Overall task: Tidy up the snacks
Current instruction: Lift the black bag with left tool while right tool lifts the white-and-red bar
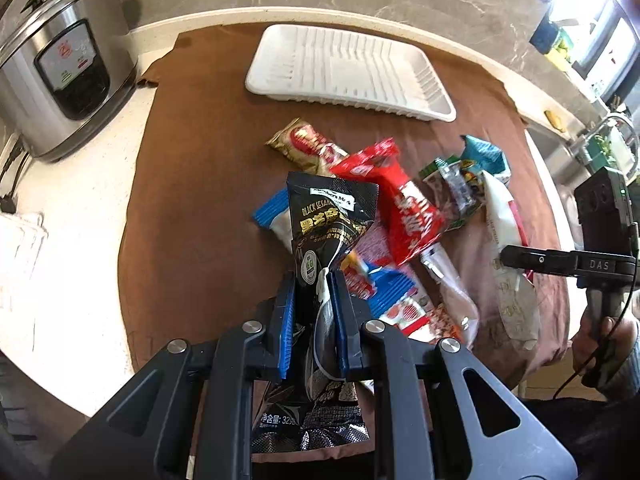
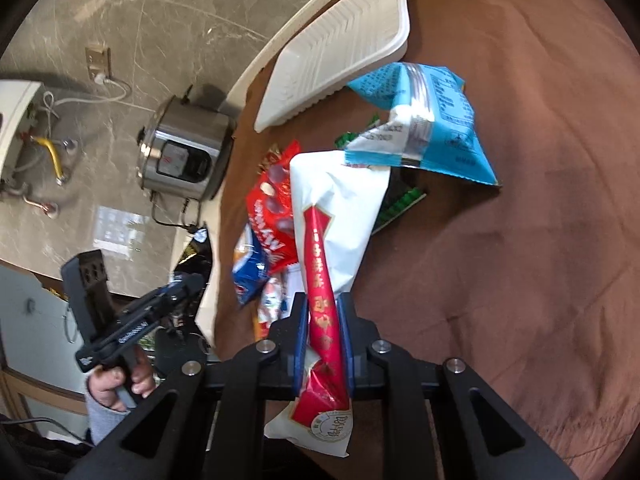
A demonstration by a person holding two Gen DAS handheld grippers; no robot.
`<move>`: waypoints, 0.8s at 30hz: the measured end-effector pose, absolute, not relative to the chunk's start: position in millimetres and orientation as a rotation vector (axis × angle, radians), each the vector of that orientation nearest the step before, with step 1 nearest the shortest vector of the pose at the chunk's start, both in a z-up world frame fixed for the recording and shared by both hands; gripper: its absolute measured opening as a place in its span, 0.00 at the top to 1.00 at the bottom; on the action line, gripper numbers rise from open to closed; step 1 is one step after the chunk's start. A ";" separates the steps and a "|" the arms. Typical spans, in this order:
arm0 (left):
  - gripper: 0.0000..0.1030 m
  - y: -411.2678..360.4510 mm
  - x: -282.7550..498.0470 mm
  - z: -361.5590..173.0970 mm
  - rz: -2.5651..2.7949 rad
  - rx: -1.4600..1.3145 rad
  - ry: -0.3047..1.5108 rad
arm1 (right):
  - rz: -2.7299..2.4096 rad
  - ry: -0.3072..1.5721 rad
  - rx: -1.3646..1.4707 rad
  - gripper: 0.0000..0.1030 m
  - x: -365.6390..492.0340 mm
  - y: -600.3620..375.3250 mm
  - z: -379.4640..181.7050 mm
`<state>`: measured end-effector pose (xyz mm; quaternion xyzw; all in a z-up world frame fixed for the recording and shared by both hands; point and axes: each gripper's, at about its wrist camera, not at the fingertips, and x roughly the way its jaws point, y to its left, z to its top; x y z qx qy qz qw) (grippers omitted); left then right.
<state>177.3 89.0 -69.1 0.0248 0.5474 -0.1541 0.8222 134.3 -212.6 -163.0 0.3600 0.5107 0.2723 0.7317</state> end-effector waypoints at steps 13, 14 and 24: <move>0.85 72.7 226.4 -46.9 -0.437 0.025 1.128 | 0.659 1.058 0.950 0.87 163.9 -212.8 -136.2; 0.85 71.7 230.5 -46.3 -0.440 0.025 1.127 | 0.661 1.059 0.953 0.87 167.7 -210.8 -135.8; 0.85 64.7 265.4 -57.4 -0.481 0.036 1.145 | 0.524 1.160 0.648 0.81 181.8 -177.4 -138.0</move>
